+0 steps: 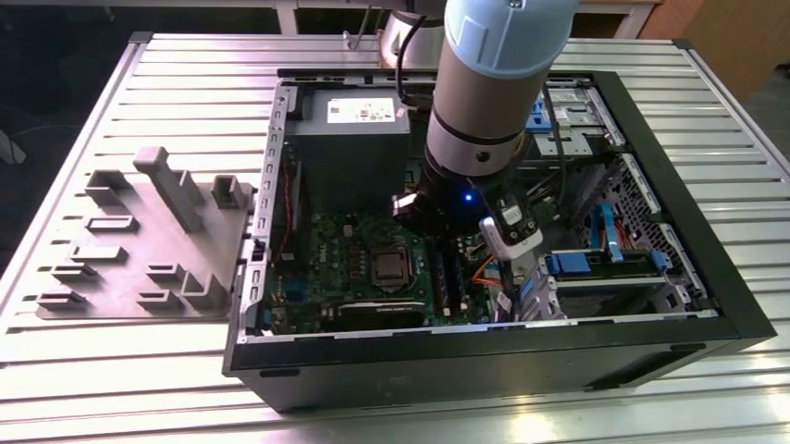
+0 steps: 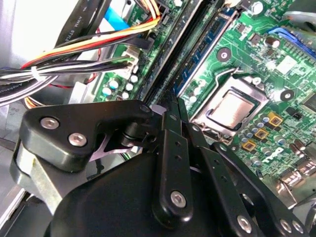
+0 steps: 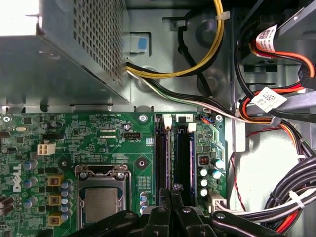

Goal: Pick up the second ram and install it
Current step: 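Insert the second ram into the second slot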

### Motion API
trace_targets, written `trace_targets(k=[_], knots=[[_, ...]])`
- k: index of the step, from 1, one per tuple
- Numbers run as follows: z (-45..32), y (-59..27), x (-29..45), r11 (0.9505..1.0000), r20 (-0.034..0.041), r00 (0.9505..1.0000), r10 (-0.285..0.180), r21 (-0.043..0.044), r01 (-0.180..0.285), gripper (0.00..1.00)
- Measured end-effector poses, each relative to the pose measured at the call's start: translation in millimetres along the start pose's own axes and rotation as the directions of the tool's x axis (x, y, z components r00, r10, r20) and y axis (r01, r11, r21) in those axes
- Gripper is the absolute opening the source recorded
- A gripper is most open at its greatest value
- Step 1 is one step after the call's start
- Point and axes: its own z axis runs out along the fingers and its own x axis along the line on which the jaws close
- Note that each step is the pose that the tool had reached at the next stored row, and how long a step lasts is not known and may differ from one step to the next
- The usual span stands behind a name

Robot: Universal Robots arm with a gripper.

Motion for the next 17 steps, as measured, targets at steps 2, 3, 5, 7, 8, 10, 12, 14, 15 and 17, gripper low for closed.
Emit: trace_targets(k=[2, 3, 5, 7, 8, 10, 12, 14, 15, 17], knots=[[0.5, 0.0, 0.0, 1.0, 0.0003, 1.0, 0.0, -0.0008, 0.0, 0.13], [0.5, 0.0, 0.0, 1.0, 0.0002, 1.0, 0.0, -0.0008, 0.0, 0.13], [0.4, 0.0, 0.0, 1.0, 0.0001, 1.0, 0.0, -0.0004, 0.0, 0.19], [-2.0, 0.3, 0.0, 1.0, 0.0002, 1.0, 0.0, -0.0008, 0.0, 0.19], [-5.9, 0.4, 0.1, 1.0, 0.0002, 1.0, 0.0, -0.0007, 0.0, 0.19], [-15.4, 0.9, 0.2, 1.0, 0.0001, 1.0, 0.0, -0.0003, 0.0, 0.19], [-24.3, 1.2, 0.3, 1.0, 0.0001, 1.0, 0.0, -0.0003, 0.0, 0.19], [-31.8, 1.6, 0.4, 1.0, 0.0001, 1.0, 0.0, -0.0001, 0.0, 0.19], [-33.3, 1.7, 0.4, 1.0, 0.0001, 1.0, 0.0, -0.0003, 0.0, 0.19], [-33.4, 1.7, 0.4, 1.0, 0.0002, 1.0, 0.0, -0.0004, 0.0, 0.19]])
